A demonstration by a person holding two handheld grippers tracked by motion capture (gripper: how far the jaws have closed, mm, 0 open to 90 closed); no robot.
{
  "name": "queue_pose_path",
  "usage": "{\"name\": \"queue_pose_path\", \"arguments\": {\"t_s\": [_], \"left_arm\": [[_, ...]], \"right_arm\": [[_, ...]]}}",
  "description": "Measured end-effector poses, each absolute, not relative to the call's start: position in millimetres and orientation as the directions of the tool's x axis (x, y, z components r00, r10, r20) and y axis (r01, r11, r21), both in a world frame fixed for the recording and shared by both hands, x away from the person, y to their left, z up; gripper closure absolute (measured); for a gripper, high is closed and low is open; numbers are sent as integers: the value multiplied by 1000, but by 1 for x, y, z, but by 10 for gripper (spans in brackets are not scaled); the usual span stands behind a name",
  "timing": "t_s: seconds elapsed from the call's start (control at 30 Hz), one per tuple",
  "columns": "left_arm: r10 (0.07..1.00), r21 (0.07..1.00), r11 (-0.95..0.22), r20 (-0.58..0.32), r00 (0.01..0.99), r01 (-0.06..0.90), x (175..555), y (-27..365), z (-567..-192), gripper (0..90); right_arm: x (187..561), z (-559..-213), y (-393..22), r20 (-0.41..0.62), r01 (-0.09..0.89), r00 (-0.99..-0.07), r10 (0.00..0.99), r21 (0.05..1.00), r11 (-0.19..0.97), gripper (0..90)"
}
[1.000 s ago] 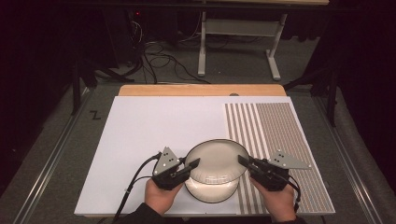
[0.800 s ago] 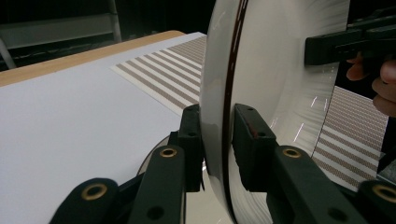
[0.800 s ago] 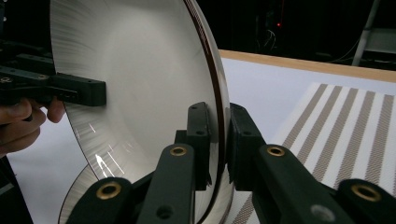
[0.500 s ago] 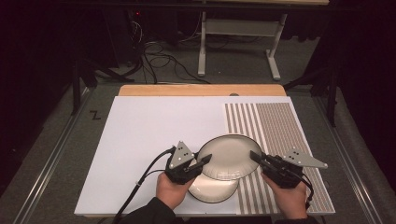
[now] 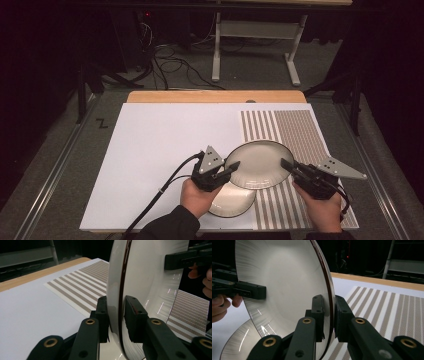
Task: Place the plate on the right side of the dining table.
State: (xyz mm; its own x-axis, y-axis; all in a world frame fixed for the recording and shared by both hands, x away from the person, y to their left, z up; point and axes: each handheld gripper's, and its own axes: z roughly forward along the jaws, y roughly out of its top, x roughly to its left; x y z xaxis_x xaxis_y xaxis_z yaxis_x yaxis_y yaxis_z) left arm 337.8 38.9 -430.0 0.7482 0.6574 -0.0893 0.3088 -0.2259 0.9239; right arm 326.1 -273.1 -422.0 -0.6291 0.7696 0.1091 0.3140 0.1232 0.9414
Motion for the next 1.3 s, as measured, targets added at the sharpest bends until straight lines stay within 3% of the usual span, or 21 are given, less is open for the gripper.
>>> {"name": "queue_pose_path", "arguments": {"t_s": [1.3], "left_arm": [[623, 868, -328, -99, 776, 373, 396, -59, -453, 725]], "right_arm": [[348, -442, -356, 103, 343, -488, 867, 936, 82, 813]]}}
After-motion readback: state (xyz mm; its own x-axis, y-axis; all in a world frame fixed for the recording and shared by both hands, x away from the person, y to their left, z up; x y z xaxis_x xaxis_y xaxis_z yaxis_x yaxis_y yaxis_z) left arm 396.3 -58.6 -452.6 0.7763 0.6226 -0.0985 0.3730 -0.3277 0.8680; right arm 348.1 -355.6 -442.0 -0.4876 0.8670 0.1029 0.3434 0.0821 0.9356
